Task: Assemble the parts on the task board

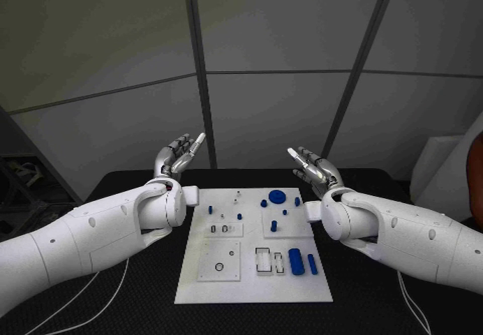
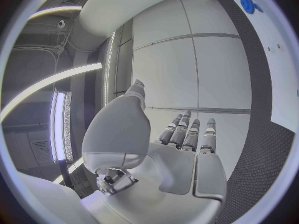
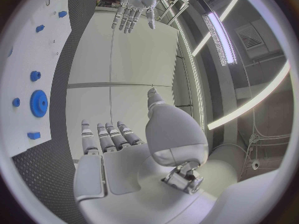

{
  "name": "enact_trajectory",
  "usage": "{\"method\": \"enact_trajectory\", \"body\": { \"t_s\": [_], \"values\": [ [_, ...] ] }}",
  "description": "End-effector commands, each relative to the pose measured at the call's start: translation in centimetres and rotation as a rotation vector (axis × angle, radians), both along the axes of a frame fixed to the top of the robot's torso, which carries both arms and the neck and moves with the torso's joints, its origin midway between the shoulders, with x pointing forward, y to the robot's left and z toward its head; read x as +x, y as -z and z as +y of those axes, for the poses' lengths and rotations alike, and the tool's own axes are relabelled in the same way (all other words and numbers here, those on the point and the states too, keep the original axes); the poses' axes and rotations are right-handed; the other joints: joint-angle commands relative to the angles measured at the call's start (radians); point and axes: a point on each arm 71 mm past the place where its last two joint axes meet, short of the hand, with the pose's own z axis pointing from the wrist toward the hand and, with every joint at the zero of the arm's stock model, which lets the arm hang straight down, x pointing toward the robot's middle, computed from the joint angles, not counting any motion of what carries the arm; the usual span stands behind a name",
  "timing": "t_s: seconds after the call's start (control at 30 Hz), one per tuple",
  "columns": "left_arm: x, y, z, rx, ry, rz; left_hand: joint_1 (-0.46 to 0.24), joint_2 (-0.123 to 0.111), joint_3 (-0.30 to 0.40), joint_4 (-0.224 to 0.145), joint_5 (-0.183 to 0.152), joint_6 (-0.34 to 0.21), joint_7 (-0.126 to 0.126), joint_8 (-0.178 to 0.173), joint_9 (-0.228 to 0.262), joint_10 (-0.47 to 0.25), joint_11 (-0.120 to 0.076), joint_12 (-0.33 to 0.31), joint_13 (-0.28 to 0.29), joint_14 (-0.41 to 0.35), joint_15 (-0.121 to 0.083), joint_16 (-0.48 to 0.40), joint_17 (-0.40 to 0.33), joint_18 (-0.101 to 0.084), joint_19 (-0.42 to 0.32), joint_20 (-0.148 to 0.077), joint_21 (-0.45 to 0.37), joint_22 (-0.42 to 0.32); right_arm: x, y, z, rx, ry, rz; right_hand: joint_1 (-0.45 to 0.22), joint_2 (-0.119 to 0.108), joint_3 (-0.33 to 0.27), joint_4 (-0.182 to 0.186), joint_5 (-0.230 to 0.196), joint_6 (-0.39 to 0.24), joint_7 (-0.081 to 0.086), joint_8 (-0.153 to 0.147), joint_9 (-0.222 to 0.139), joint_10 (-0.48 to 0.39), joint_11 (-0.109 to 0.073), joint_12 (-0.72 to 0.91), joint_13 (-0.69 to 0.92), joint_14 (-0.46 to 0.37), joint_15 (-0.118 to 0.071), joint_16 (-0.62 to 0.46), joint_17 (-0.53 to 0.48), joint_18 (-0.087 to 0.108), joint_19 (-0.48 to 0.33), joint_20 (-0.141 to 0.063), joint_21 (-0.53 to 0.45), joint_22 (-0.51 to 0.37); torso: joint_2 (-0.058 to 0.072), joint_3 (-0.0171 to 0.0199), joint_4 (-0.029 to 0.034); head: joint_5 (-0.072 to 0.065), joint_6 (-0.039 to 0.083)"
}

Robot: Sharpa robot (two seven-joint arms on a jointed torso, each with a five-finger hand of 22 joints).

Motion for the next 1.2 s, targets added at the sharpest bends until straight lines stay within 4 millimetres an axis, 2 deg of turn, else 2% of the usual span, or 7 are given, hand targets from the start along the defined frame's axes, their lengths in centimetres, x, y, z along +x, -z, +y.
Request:
{"method": "enact_trajectory", "body": {
  "t_s": [0.03, 0.23, 0.33, 0.4, 0.53, 0.8, 1.2],
  "values": [
    [0.5, -0.5, -0.1, -0.069, 0.041, -0.041, 0.028, -0.003, -0.001, 0.010, 0.004, 0.010, 0.005, 0.005, 0.002, 0.012, 0.001, 0.006, 0.002, 0.009, 0.002, 0.005, 0.002, -0.012, 0.002, 0.010, 0.005, 0.001, 0.4, 0.2, 1.1, -0.015, -0.202, 0.039, 0.091, 0.006, 0.009, -0.011, 0.008, 0.043, 0.086, 0.009, 0.006, 0.040, 0.031, 0.010, 0.005, 0.048, 0.029, 0.010, 0.006, 0.018, 0.035, 0.015, 0.027, 0.011, 0.000, -0.0003, 0.0002, 0.000, 0.000],
    [0.5, -0.5, -0.1, -0.070, 0.041, -0.042, 0.028, -0.002, 0.000, 0.009, 0.004, 0.011, 0.007, 0.005, 0.002, 0.013, 0.003, 0.007, 0.002, 0.010, 0.004, 0.005, 0.002, -0.011, 0.003, 0.009, 0.006, 0.002, 1.0, 0.3, 1.2, -0.025, -0.249, 0.055, 0.210, -0.003, 0.029, -0.098, 0.015, 0.204, 0.105, 0.040, 0.022, 0.213, 0.052, 0.034, 0.021, 0.228, 0.045, 0.038, 0.022, 0.016, 0.139, 0.022, 0.086, 0.039, 0.000, -0.0003, 0.0002, 0.000, 0.000],
    [0.5, -0.5, -0.1, -0.070, 0.041, -0.042, 0.029, -0.003, 0.000, 0.009, 0.004, 0.013, 0.010, 0.006, 0.003, 0.014, 0.005, 0.009, 0.002, 0.011, 0.006, 0.005, 0.002, -0.011, 0.004, 0.008, 0.007, 0.002, 1.0, 0.3, 1.2, -0.027, -0.256, 0.057, 0.261, -0.007, 0.035, -0.148, 0.026, 0.371, 0.111, 0.075, 0.038, 0.402, 0.060, 0.065, 0.035, 0.408, 0.051, 0.070, 0.035, 0.014, 0.269, 0.025, 0.152, 0.068, 0.000, -0.0003, 0.0002, 0.000, 0.000],
    [0.4, -0.7, 1.5, -0.063, 0.027, -0.038, 0.030, -0.002, 0.001, 0.009, 0.004, 0.016, 0.012, 0.007, 0.003, 0.017, 0.008, 0.011, 0.003, 0.013, 0.008, 0.006, 0.002, -0.011, 0.005, 0.007, 0.009, 0.003, 1.8, -0.4, -1.5, -0.235, -0.128, -0.105, 0.290, -0.010, 0.037, -0.181, 0.041, 0.494, 0.117, 0.102, 0.049, 0.555, 0.069, 0.090, 0.045, 0.563, 0.058, 0.098, 0.046, 0.010, 0.419, 0.028, 0.225, 0.099, 0.014, -0.0018, -0.0030, 0.001, -0.010],
    [0.2, -0.9, 1.7, -0.067, 0.034, -0.038, 0.032, 0.001, 0.002, 0.009, 0.004, 0.019, 0.017, 0.007, 0.003, 0.021, 0.013, 0.015, 0.004, 0.017, 0.012, 0.006, 0.003, -0.011, 0.007, 0.006, 0.010, 0.004, 2.2, -0.8, -2.1, -0.314, -0.112, -0.157, 0.322, -0.012, 0.041, -0.226, 0.079, 0.672, 0.111, 0.136, 0.060, 0.743, 0.055, 0.115, 0.050, 0.737, 0.049, 0.130, 0.052, 0.015, 0.505, 0.023, 0.267, 0.108, 0.022, -0.0012, -0.0034, 0.001, -0.011],
    [-0.5, -1.4, 1.8, -0.082, 0.067, -0.034, 0.037, 0.010, 0.008, 0.008, 0.002, 0.025, 0.027, 0.009, 0.004, 0.027, 0.022, 0.023, 0.004, 0.023, 0.020, 0.007, 0.003, -0.011, 0.010, 0.006, 0.014, 0.006, 2.5, -2.1, -2.7, -0.494, -0.160, -0.261, 0.330, 0.003, 0.062, -0.298, 0.152, 0.792, 0.068, 0.122, 0.045, 0.878, 0.014, 0.086, 0.043, 0.902, 0.003, 0.133, 0.051, 0.021, 0.635, -0.018, 0.323, 0.112, 0.047, 0.0000, 0.0003, -0.006, -0.009],
    [-2.1, -2.5, 2.2, -0.108, 0.123, -0.037, 0.060, 0.046, 0.027, 0.003, -0.001, 0.052, 0.052, 0.013, 0.007, 0.049, 0.047, 0.046, 0.006, 0.073, 0.047, 0.011, 0.007, -0.013, 0.039, 0.023, 0.036, 0.016, 2.8, -4.8, -1.5, -0.899, -0.319, -0.333, 0.306, 0.004, 0.090, -0.387, 0.140, 0.861, 0.045, 0.090, 0.046, 0.974, -0.019, 0.050, 0.044, 1.091, -0.059, 0.157, 0.076, 0.020, 0.762, -0.081, 0.436, 0.158, 0.102, -0.0032, 0.0137, -0.018, 0.008]
  ]
}}
